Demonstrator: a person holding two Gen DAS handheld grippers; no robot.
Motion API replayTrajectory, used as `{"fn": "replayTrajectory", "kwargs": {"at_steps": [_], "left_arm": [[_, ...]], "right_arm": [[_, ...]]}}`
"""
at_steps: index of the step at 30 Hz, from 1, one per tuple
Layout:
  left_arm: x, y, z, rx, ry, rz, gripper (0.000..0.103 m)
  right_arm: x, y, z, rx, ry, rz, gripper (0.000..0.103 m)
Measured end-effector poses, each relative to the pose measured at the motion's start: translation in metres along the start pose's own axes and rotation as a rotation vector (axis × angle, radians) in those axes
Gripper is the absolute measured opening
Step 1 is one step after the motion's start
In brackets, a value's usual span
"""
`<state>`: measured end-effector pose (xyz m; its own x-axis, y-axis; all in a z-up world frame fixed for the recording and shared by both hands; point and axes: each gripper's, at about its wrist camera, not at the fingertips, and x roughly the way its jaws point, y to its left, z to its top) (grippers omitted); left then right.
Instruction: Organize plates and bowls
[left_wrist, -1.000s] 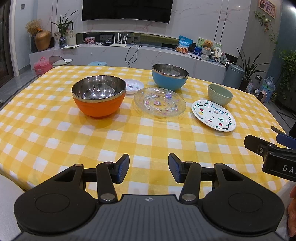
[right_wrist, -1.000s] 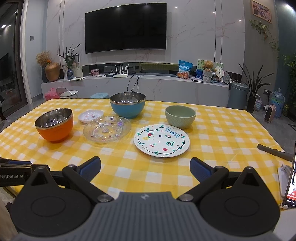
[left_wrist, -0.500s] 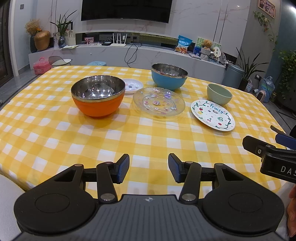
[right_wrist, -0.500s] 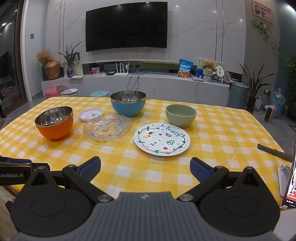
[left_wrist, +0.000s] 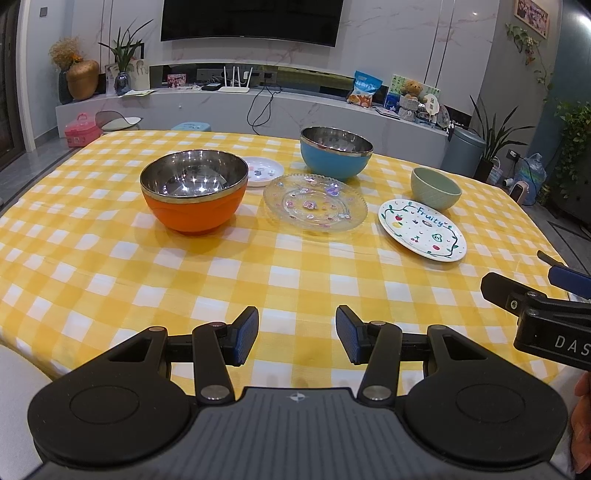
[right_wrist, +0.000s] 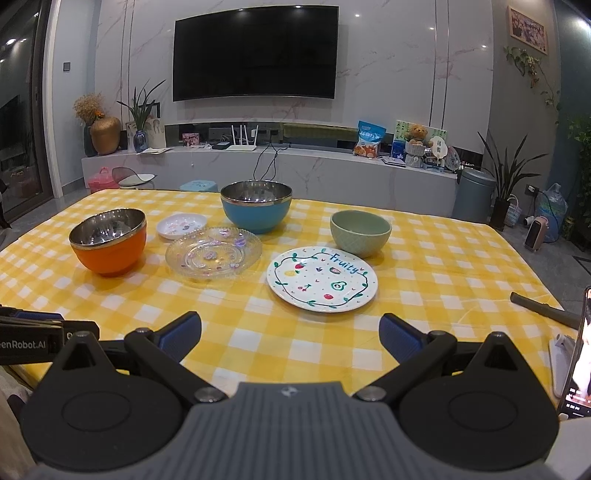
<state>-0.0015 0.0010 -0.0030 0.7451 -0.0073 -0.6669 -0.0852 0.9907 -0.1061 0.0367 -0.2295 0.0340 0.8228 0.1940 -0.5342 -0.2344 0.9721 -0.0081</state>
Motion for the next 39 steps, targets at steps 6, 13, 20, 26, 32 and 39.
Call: {"fn": "replayTrajectory", "kwargs": {"at_steps": [6,13,20,26,32,39], "left_arm": [[0.0,0.001,0.0,-0.002,0.001,-0.002,0.057],[0.0,0.001,0.0,-0.001,0.0,-0.001,0.057],[0.0,-0.001,-0.001,-0.002,0.002,-0.002,0.057],[0.001,0.0,-0.001,-0.003,0.003,-0.004,0.057],[-0.002,-0.011,0.0,0.023,0.02,-0.046,0.048],[0.011,-0.022,0.023,-0.047,0.074,-0.135,0.048]], "right_arm": [[-0.001,0.001,0.0,-0.011,0.001,-0.001,0.1],[-0.001,0.002,0.0,-0.011,0.001,-0.001,0.1],[-0.001,0.002,0.001,-0.012,0.001,0.0,0.1],[0.0,0.002,0.001,-0.011,0.006,0.002,0.1],[0.016,-0.009,0.009,0.066,0.106,0.076,0.1],[0.037,-0.037,0.025,0.242,0.152,0.149,0.1]]}}
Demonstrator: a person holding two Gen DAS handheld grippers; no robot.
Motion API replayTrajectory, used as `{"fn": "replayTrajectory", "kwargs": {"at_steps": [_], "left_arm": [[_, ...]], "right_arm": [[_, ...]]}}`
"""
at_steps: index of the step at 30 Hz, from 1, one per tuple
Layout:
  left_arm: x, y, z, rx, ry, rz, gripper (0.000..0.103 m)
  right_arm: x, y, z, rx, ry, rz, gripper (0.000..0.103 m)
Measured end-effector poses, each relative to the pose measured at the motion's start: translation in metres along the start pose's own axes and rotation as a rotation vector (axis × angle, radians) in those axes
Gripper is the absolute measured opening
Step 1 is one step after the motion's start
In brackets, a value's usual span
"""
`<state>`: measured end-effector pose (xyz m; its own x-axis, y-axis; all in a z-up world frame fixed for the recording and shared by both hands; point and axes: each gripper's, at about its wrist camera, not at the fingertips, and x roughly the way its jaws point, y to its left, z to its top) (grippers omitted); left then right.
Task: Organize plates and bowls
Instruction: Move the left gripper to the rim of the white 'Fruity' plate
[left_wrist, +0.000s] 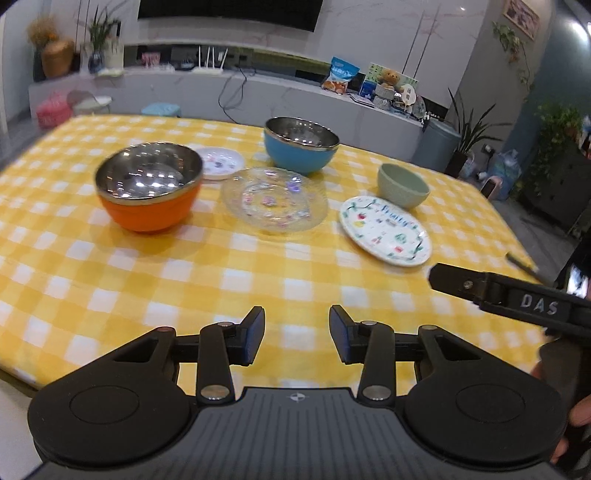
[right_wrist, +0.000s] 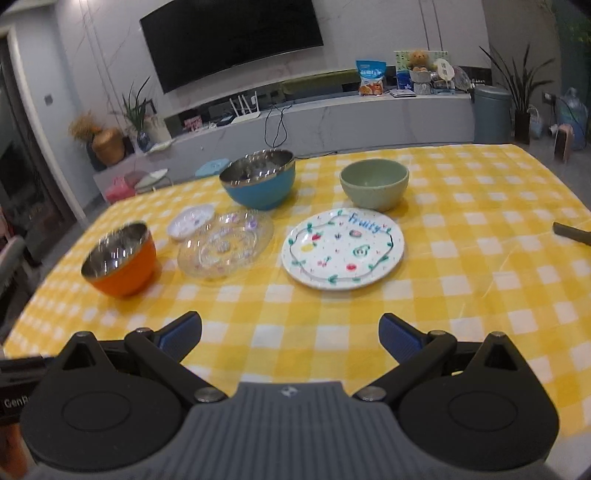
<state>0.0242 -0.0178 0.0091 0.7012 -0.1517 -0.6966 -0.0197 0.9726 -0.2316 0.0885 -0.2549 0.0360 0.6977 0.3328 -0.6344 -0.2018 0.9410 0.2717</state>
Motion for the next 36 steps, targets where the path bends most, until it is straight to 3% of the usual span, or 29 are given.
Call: {"fn": "replayTrajectory", "kwargs": {"at_steps": [6,12,14,17,19,23,29,36], "left_arm": [[0.014,-0.021,0.027,0.013,-0.04,0.024,0.053],[0.036,-0.033,0.05,-0.018,-0.056,0.006,0.059],[0.045,-0.037,0.054,-0.019,-0.065,-0.007,0.06],[0.059,-0.049,0.059,-0.012,-0.063,-0.037,0.06],[0.068,-0.056,0.063,-0.007,-0.064,-0.058,0.059],[0.089,-0.063,0.065,-0.012,-0.053,-0.089,0.059],[0.121,-0.06,0.064,-0.044,-0.007,-0.09,0.053],[0.15,-0.055,0.065,-0.098,0.042,-0.076,0.052]], "right_arm": [[0.02,-0.003,0.029,-0.026,-0.084,-0.022,0.1],[0.038,-0.028,0.046,0.025,-0.257,-0.066,0.1],[0.048,-0.038,0.056,0.056,-0.241,-0.081,0.099],[0.061,-0.051,0.065,0.057,-0.226,-0.09,0.082],[0.07,-0.061,0.071,0.047,-0.203,-0.092,0.08],[0.085,-0.086,0.076,0.06,-0.159,-0.095,0.059],[0.101,-0.133,0.071,0.276,-0.041,-0.025,0.041],[0.12,-0.137,0.067,0.312,0.024,0.014,0.038]]}}
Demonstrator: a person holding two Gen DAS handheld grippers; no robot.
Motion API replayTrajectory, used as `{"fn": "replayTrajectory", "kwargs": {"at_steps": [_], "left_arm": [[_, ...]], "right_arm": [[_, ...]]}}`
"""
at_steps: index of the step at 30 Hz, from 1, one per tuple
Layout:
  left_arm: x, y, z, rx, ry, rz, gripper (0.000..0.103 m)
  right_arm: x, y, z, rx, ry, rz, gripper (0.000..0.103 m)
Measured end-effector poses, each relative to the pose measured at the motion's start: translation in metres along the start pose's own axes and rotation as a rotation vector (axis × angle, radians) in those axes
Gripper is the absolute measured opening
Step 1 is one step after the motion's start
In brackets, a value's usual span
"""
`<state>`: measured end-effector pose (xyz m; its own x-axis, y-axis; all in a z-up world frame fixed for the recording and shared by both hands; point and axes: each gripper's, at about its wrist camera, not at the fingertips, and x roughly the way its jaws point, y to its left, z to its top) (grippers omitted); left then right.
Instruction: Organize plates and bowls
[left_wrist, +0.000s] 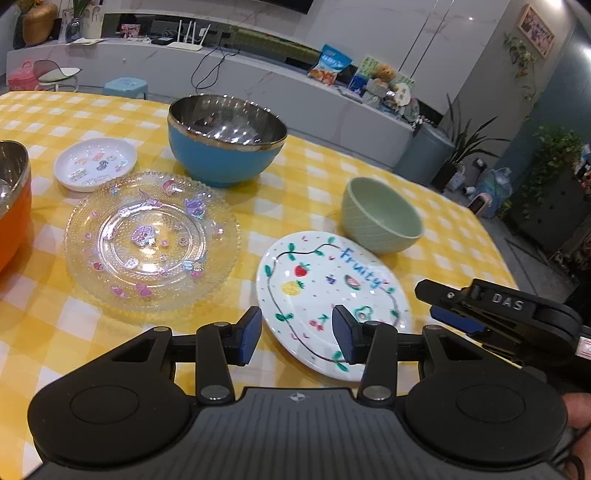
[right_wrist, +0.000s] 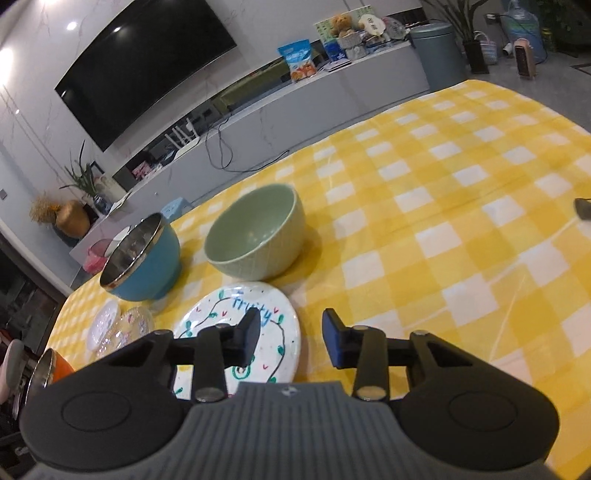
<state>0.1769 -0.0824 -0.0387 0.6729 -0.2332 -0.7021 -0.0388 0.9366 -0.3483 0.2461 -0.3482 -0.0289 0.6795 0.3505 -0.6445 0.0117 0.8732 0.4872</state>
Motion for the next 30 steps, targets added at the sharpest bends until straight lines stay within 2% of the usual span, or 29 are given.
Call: {"fn": "replayTrajectory", "kwargs": {"at_steps": [3,5,8,11,18,21,23,30], "left_arm": [[0.008,0.005,0.002,-0.019,0.008,0.007,0.052],[0.014,0.007,0.003,-0.022,0.01,0.01,0.045],[0.023,0.011,0.005,-0.031,0.02,0.015,0.041],[0.029,0.014,0.005,-0.041,0.028,0.008,0.038],[0.032,0.014,0.005,-0.044,0.009,-0.002,0.034],[0.033,0.01,0.007,-0.027,0.005,0.014,0.028],[0.033,0.008,0.007,-0.014,0.002,0.039,0.018],[0.023,0.008,0.01,0.004,-0.012,0.047,0.016]], "right_arm": [[0.007,-0.003,0.0,-0.005,0.014,0.008,0.038],[0.012,-0.004,0.001,-0.007,0.021,0.01,0.036],[0.017,-0.006,0.002,-0.014,0.027,0.008,0.032],[0.022,-0.006,0.001,-0.022,0.046,0.02,0.025],[0.026,-0.01,0.0,0.016,0.051,0.048,0.022],[0.026,-0.012,0.0,0.032,0.05,0.04,0.014],[0.027,-0.014,0.0,0.044,0.052,0.036,0.011],[0.023,-0.012,-0.002,0.051,0.076,0.034,0.009]]}}
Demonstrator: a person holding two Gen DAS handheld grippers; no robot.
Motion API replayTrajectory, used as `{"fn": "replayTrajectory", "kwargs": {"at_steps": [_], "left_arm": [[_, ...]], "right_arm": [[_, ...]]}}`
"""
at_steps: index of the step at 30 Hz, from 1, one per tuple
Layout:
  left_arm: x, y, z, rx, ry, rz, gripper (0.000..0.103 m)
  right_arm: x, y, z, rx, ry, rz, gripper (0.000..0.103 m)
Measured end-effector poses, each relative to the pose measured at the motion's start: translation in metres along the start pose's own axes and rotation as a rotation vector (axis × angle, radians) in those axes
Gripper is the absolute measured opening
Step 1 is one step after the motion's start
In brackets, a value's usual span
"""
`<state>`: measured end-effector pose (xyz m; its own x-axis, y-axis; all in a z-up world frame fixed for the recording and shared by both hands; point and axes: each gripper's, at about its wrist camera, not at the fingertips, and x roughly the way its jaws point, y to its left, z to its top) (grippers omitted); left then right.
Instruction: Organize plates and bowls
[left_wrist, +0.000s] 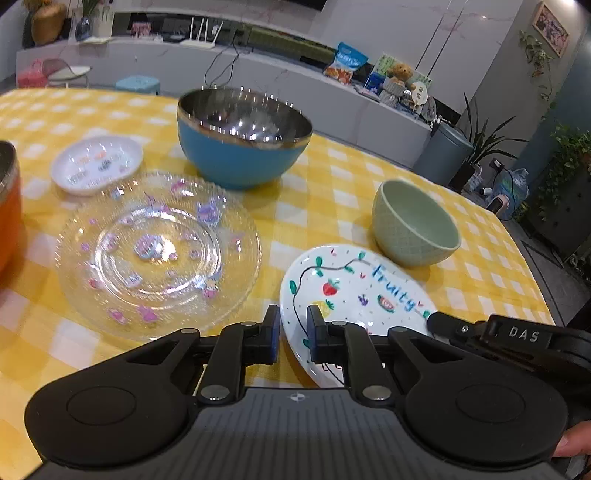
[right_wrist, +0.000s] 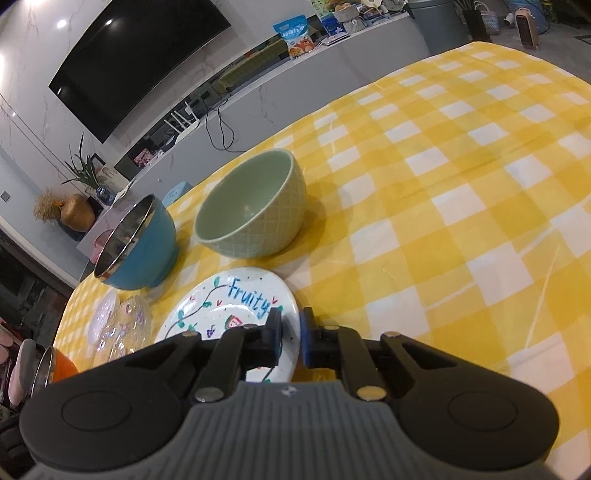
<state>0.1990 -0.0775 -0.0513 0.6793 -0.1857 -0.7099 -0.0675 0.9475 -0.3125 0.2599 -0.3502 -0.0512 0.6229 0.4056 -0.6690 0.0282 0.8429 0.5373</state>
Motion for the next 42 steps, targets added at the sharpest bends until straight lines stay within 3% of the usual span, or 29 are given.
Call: {"fn": "replayTrajectory", "kwargs": {"at_steps": [4,13,24,33,42], "left_arm": [[-0.012,-0.001,0.0,0.002,-0.003,-0.009,0.016],[-0.05,0.007,-0.006,0.014,-0.023,0.014,0.015],[-0.115,0.05,-0.016,-0.036,-0.069,0.069,0.014],[-0.148,0.099,-0.028,-0.089,-0.025,0.143,0.014],[-0.147,0.133,-0.036,-0.177,0.026,0.193,0.014]], "right_arm": [[-0.008,0.004,-0.003,-0.01,0.003,-0.002,0.009],[-0.03,0.006,-0.018,0.043,0.057,0.09,0.008],[-0.05,0.053,-0.057,0.007,0.136,0.196,0.008],[-0.037,0.099,-0.104,-0.057,0.238,0.254,0.008],[-0.018,0.122,-0.126,-0.099,0.273,0.27,0.008]]}}
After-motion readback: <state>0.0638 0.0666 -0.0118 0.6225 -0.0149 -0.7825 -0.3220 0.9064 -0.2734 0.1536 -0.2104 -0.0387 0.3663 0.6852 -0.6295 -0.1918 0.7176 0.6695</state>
